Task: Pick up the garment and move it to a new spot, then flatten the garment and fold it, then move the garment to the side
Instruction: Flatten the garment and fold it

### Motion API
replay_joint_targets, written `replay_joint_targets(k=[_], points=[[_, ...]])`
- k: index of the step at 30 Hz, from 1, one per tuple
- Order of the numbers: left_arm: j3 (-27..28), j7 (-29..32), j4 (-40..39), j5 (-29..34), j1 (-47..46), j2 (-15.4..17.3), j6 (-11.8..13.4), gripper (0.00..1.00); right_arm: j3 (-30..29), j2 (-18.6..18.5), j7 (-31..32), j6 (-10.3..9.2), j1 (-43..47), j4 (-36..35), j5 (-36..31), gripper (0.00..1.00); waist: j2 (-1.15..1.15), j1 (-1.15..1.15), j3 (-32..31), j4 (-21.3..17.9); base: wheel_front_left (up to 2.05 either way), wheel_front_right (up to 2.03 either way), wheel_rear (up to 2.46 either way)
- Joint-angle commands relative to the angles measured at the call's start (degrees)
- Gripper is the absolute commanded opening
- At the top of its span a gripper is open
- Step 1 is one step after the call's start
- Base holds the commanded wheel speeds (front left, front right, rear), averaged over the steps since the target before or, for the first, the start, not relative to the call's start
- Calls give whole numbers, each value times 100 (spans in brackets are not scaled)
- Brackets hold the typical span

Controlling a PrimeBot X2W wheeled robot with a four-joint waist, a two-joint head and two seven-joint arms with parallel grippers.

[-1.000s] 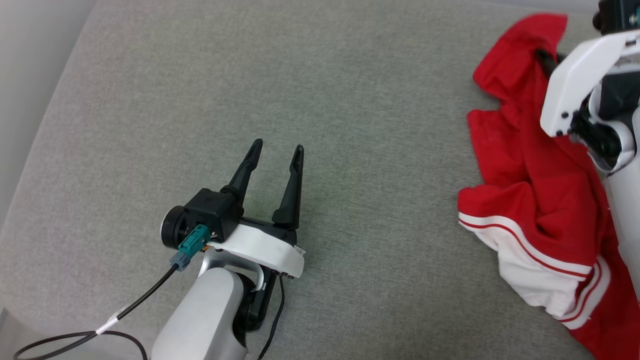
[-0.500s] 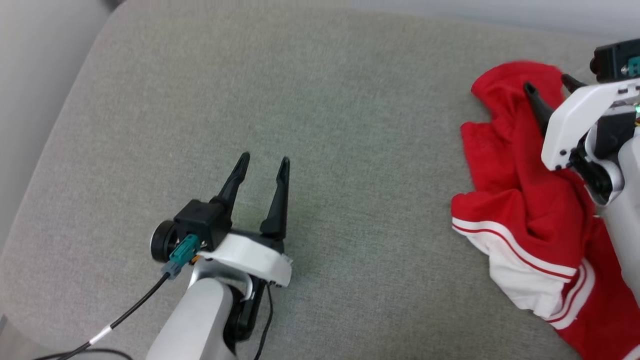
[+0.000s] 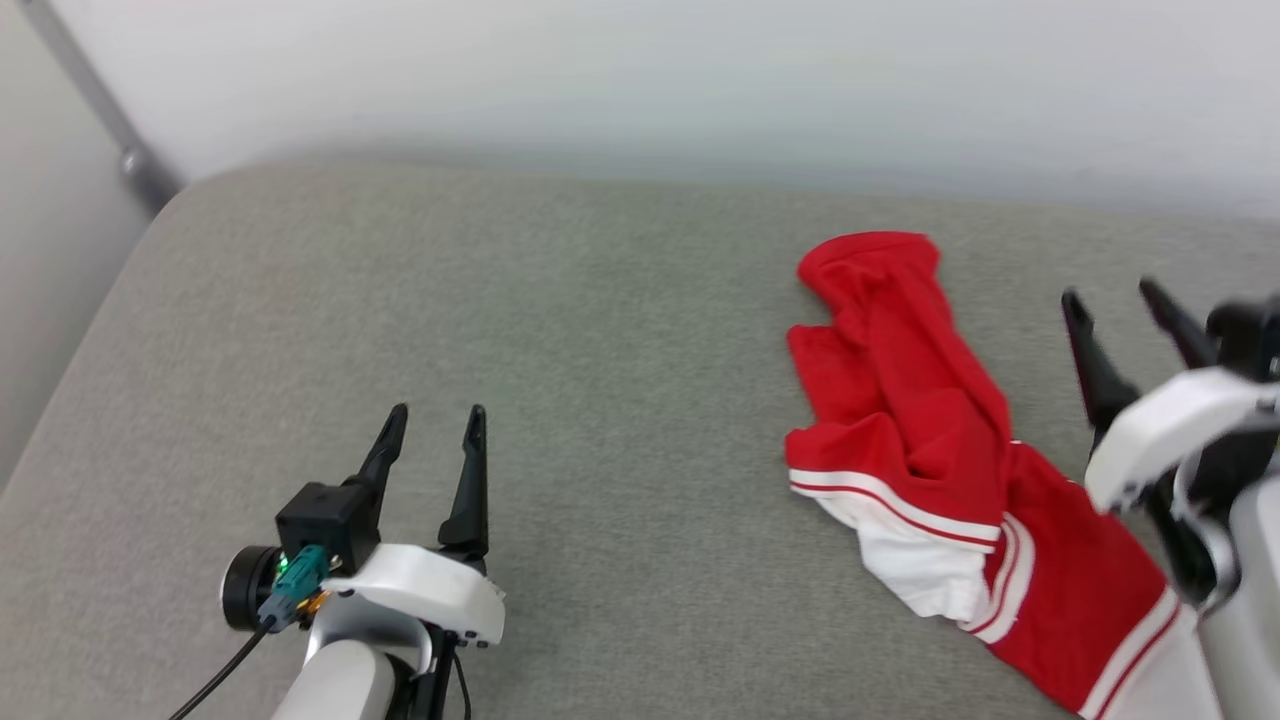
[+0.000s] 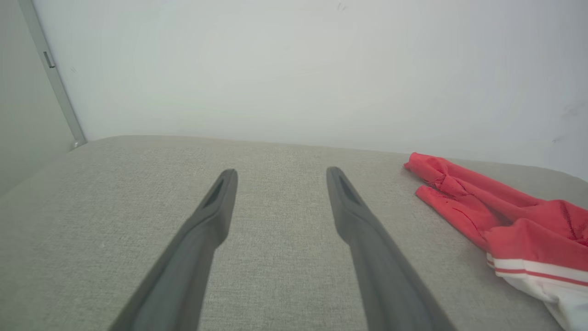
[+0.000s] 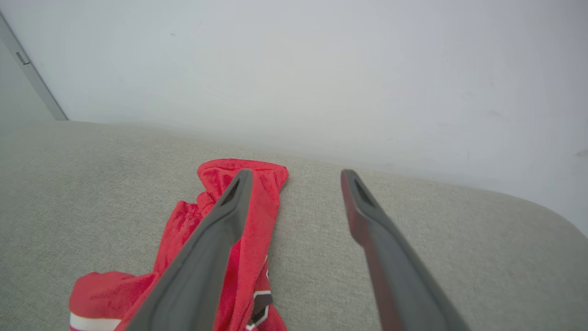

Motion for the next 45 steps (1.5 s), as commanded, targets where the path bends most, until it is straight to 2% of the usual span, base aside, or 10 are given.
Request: replay_joint_targets(k=[1, 10, 14, 20, 24, 29, 38, 45], points=[[47, 39, -61, -36, 126, 40, 54, 100, -132, 147, 24, -2, 406, -307, -107, 100, 0, 1, -284, -310, 0, 0, 0], [-11, 459, -270, -135, 365, 174, 95, 100, -832, 943, 496, -2, 2448, -2478, -586, 100, 0, 1, -618, -840, 0, 0, 0], [-305, 926, -213, -140, 134, 139, -74, 100, -926, 1250, 774, -3, 3053, -3204, -691, 100, 0, 1, -635, -1045, 0, 0, 0], [-854, 1906, 29, -158, -552, -5, -490, 100, -870, 1457, 980, -2, 3438, -3965, -762, 100, 0, 1, -405, -1391, 0, 0, 0], [-1203, 2577, 315, -124, -1061, -36, -785, 100, -772, 1515, 1005, -2, 3466, -4237, -806, 100, 0, 1, -151, -1625, 0, 0, 0], [-1515, 3216, 728, -50, -1686, -7, -1018, 100, -687, 1562, 948, -2, 3320, -4405, -807, 100, 0, 1, 297, -1828, 0, 0, 0], [-1973, 4226, 1491, -129, -2514, 192, -1203, 100, -505, 1602, 678, -2, 2971, -4350, -822, 100, 0, 1, 849, -2077, 0, 0, 0], [-2718, 5421, 1951, -430, -2607, 324, -1262, 98, -441, 1622, 518, -2, 2869, -4318, -785, 100, 0, 1, 942, -2133, 0, 0, 0]])
